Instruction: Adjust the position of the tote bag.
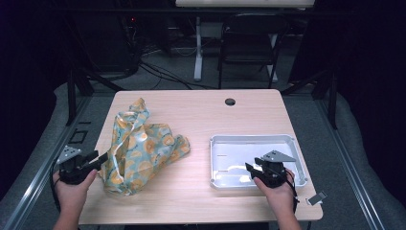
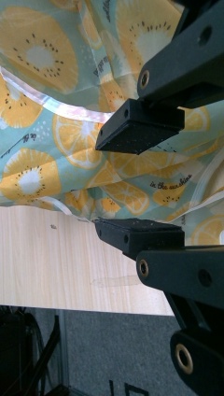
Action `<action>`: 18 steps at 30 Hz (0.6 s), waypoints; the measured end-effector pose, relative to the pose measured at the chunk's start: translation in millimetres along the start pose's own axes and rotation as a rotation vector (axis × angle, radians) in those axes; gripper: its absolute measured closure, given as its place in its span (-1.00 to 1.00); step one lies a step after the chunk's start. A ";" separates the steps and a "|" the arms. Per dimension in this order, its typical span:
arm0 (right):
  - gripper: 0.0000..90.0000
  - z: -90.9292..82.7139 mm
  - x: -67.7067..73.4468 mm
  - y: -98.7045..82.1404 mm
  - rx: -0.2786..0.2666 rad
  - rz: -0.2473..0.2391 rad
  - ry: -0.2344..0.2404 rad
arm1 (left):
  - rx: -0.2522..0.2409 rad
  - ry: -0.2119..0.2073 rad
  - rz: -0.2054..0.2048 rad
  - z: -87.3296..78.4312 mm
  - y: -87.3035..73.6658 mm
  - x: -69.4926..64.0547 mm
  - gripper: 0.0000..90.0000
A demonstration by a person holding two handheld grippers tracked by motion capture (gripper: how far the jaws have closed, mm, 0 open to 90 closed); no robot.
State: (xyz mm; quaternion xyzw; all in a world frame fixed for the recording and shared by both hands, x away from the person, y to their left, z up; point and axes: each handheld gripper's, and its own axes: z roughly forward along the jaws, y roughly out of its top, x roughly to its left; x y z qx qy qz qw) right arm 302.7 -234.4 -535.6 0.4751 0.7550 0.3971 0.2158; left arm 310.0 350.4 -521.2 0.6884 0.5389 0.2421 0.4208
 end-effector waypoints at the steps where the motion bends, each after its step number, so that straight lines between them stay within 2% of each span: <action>1: 0.22 -0.5 -0.5 -0.4 -0.002 -0.009 -0.001 | 0.005 0.011 -0.002 0.4 -0.1 -0.3 0.22; 3: 0.17 -0.3 -2.0 -1.1 -0.012 -0.019 -0.025 | 0.001 0.019 -0.002 0.9 0.0 -0.7 0.22; 4: 0.17 -0.3 -2.5 -1.4 -0.012 -0.016 -0.035 | 0.000 0.039 0.001 1.2 0.5 -1.6 0.21; 6: 0.17 0.0 -3.9 -1.8 -0.002 -0.010 -0.017 | -0.001 0.054 -0.001 1.5 0.3 -2.5 0.21; 8: 0.18 -0.2 -3.7 -2.3 -0.003 -0.005 -0.024 | 0.001 0.067 0.002 1.4 -0.1 -3.1 0.21; 9: 0.27 -1.9 -3.8 -1.1 -0.002 0.000 -0.024 | 0.011 0.073 0.001 1.3 -0.9 -3.8 0.21; 11: 0.30 -2.7 -4.0 1.1 0.001 0.010 0.002 | 0.021 0.066 0.003 0.8 -1.0 -3.8 0.23; 13: 0.29 -1.5 -3.7 1.9 0.000 0.024 0.007 | 0.028 0.054 0.013 0.1 -2.2 -4.2 0.25; 15: 0.27 0.9 -3.9 3.0 0.042 0.034 0.012 | 0.027 0.042 0.019 -1.4 -2.6 -4.3 0.28; 18: 0.30 3.5 -3.4 3.9 0.053 0.043 0.018 | 0.041 0.037 0.016 -3.9 -3.3 -4.3 0.29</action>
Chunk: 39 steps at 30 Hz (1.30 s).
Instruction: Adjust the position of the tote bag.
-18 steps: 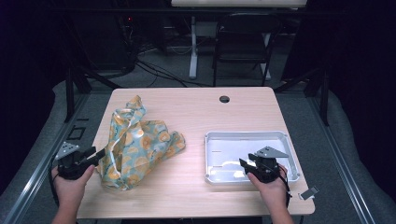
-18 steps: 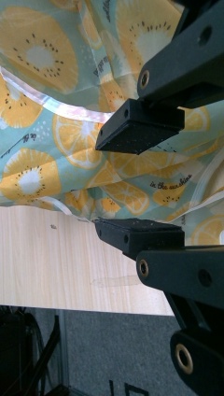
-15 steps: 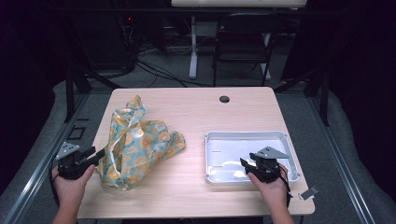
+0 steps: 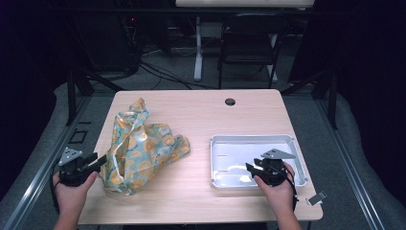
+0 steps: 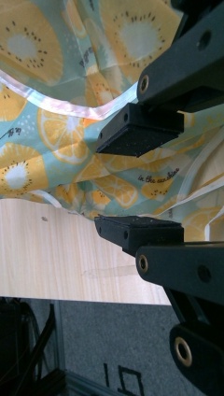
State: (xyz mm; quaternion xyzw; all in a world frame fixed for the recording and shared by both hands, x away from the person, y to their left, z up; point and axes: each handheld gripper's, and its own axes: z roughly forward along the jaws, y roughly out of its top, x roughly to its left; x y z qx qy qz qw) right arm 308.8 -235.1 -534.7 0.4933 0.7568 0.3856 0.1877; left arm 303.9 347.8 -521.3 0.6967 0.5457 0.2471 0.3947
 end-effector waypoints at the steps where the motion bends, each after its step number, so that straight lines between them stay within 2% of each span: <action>1: 0.30 0.0 0.0 0.0 0.000 0.000 0.000 | 0.000 0.000 0.000 0.0 0.0 0.0 0.29; 6: 0.36 4.3 1.9 3.4 0.044 -0.039 0.002 | 0.013 0.009 0.017 -3.9 0.6 -1.8 0.29; 10: 0.35 7.0 2.0 4.8 0.058 -0.037 -0.008 | 0.042 0.017 0.026 -7.2 4.3 -1.6 0.29; 14: 0.34 7.6 3.0 4.8 0.059 -0.043 -0.007 | 0.032 0.015 0.023 -9.5 9.2 -1.8 0.30; 18: 0.32 6.0 5.5 6.0 0.039 -0.038 -0.006 | 0.014 0.002 0.010 -13.1 19.8 -2.8 0.28; 19: 0.31 6.2 5.7 6.2 0.038 -0.041 -0.007 | 0.012 -0.020 0.001 -13.1 26.4 -3.5 0.25; 21: 0.31 6.5 6.1 6.4 0.046 -0.047 -0.010 | 0.024 -0.028 0.003 -13.1 30.2 -4.2 0.24; 23: 0.31 6.4 6.4 6.2 0.045 -0.040 -0.008 | 0.038 -0.042 0.038 -13.5 42.3 -8.1 0.24; 25: 0.29 6.2 6.1 6.0 0.034 -0.035 -0.006 | 0.042 -0.056 0.048 -14.3 50.5 -11.2 0.24; 28: 0.28 5.8 6.0 5.9 0.032 -0.029 -0.008 | 0.046 -0.052 0.068 -14.2 59.1 -15.6 0.23; 31: 0.26 6.8 6.0 5.7 0.032 -0.020 -0.005 | 0.070 -0.051 0.096 -7.6 67.5 -23.6 0.13; 35: 0.25 7.7 5.7 6.1 0.032 -0.018 -0.005 | 0.095 -0.029 0.127 4.0 67.8 -32.7 0.08; 39: 0.22 9.3 6.0 6.6 0.031 -0.016 -0.001 | 0.122 -0.028 0.116 14.9 65.5 -37.3 0.06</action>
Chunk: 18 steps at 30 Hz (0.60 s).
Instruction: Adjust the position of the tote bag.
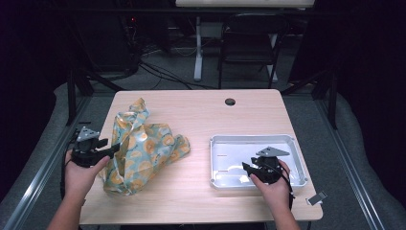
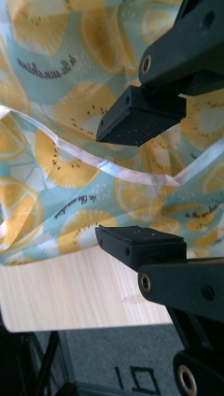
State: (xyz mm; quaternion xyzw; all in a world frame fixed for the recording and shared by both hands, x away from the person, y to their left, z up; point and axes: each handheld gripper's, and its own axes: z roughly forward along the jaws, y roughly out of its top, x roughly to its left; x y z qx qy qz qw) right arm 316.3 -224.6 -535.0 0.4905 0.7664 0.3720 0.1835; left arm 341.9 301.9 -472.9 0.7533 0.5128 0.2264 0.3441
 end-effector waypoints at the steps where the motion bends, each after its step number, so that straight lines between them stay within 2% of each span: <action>1: 0.21 0.7 0.0 0.0 0.000 0.000 0.000 | 0.010 0.003 -0.002 3.1 -0.1 -0.7 0.05; 4: 0.19 1.9 0.5 -0.3 0.002 -0.003 -0.004 | 0.027 0.013 0.000 9.1 0.1 -2.2 0.04; 6: 0.18 1.9 0.9 -0.1 0.005 -0.005 -0.003 | 0.043 0.042 0.011 17.1 0.9 -5.1 0.01; 8: 0.18 2.1 1.2 -0.1 0.002 -0.006 -0.001 | 0.045 0.043 0.008 19.6 1.2 -5.8 0.01; 9: 0.18 2.9 1.5 -0.2 0.000 -0.008 0.002 | 0.045 0.060 0.005 24.4 1.8 -6.3 0.01; 14: 0.18 3.7 2.8 -0.4 0.002 -0.012 0.003 | 0.045 0.078 0.002 31.7 2.8 -4.7 0.04; 17: 0.17 4.3 3.7 -0.3 0.009 -0.018 0.007 | 0.068 0.112 0.001 37.2 3.2 -1.2 0.07; 18: 0.17 4.7 4.1 -0.4 0.008 -0.018 0.002 | 0.068 0.112 0.001 37.2 3.2 -1.2 0.09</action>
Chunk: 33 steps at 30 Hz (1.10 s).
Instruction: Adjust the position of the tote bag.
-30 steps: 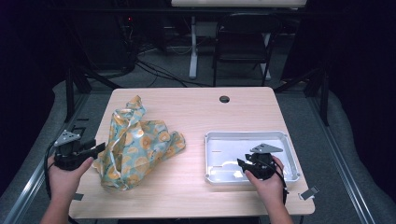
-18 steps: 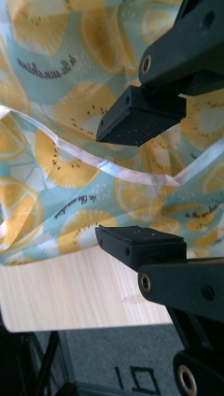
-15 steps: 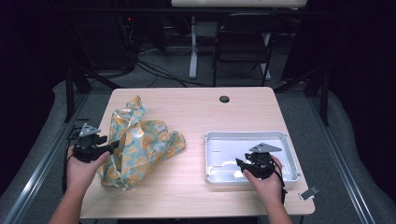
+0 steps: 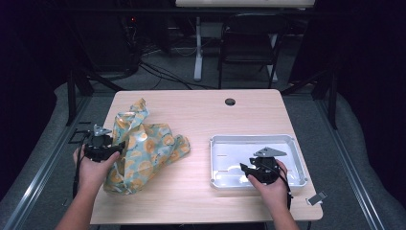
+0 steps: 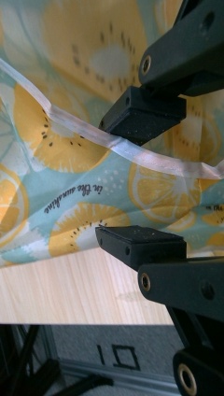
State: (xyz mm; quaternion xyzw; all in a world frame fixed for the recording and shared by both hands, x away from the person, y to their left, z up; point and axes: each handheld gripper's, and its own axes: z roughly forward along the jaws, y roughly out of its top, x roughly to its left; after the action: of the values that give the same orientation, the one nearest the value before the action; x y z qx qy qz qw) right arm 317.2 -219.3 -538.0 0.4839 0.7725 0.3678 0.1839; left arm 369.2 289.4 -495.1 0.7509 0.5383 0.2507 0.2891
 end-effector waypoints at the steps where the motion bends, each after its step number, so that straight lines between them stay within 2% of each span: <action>1: 0.17 0.0 0.0 0.0 0.000 0.000 0.000 | 0.007 0.008 0.000 1.2 -0.1 1.5 0.09; 2: 0.17 0.3 0.3 0.0 0.000 -0.001 0.002 | 0.011 0.015 -0.007 2.2 -0.3 3.3 0.10; 3: 0.17 0.8 0.6 -0.1 0.000 -0.001 0.006 | 0.016 0.017 0.001 2.3 -0.6 5.6 0.25; 4: 0.17 0.8 0.7 -0.2 0.000 -0.001 0.005 | 0.018 0.019 0.002 2.4 -0.8 6.7 0.30; 6: 0.17 0.8 0.7 -0.2 0.000 -0.002 0.003 | 0.024 0.007 -0.002 2.7 -1.0 8.5 0.46; 8: 0.17 1.0 0.8 -0.3 -0.002 -0.002 0.004 | 0.032 -0.002 -0.005 3.2 -1.5 11.7 0.51; 9: 0.17 1.2 0.5 -0.4 -0.002 -0.001 0.005 | 0.036 -0.013 -0.011 2.8 -2.1 14.4 0.64; 13: 0.16 1.7 0.5 -0.9 -0.008 0.004 0.004 | 0.027 -0.019 -0.012 -0.7 -3.0 18.7 0.85; 19: 0.16 2.1 0.9 -0.9 -0.004 0.003 0.008 | 0.038 -0.054 -0.006 -8.3 0.7 23.4 0.95; 24: 0.16 1.5 1.2 -0.6 -0.017 0.010 0.011 | 0.019 -0.080 0.010 -20.3 8.8 23.6 0.97; 27: 0.16 0.9 0.4 -0.7 -0.018 0.016 0.014 | 0.002 -0.119 0.021 -32.6 15.6 21.7 0.98; 28: 0.16 0.9 0.4 -0.7 -0.018 0.016 0.014 | 0.002 -0.119 0.021 -32.6 15.6 21.7 0.98; 29: 0.16 0.3 0.0 -0.6 -0.016 0.013 0.010 | -0.010 -0.132 0.028 -39.9 19.2 20.3 0.98; 33: 0.16 0.3 0.0 -0.7 -0.016 0.014 0.011 | -0.027 -0.142 0.044 -50.9 24.6 18.2 0.98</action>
State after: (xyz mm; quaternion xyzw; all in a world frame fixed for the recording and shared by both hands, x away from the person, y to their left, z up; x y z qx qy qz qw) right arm 317.0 -219.3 -538.7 0.4856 0.7671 0.3781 0.1810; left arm 355.9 308.8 -440.5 0.7745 0.4962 0.2105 0.3310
